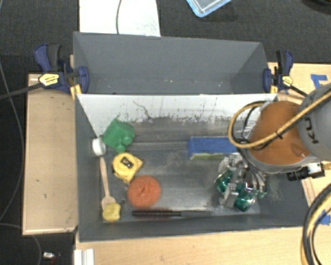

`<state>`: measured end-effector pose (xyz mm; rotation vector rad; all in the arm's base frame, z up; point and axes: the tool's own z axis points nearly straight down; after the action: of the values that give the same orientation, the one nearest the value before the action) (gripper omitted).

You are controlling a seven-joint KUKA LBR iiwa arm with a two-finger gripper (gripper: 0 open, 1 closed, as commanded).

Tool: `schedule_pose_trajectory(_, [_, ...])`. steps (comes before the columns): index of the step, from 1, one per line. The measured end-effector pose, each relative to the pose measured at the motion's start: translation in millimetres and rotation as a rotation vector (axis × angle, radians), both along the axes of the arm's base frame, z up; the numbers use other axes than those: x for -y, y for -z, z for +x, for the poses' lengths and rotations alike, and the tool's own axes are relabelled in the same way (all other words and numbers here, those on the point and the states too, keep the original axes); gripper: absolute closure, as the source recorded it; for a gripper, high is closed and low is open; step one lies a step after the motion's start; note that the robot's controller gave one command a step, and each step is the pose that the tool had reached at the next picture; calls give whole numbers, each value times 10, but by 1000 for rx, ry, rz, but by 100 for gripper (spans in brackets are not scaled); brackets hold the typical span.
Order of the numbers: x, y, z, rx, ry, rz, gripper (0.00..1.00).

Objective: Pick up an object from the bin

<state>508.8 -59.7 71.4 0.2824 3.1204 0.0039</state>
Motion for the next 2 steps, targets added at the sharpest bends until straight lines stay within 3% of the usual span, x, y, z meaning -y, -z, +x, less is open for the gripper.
schedule_pose_trajectory(1, [195, 14, -160, -4, 34, 3, 0])
schedule_pose_trajectory(2, [414, -12, -8, 0, 111, 4, 0])
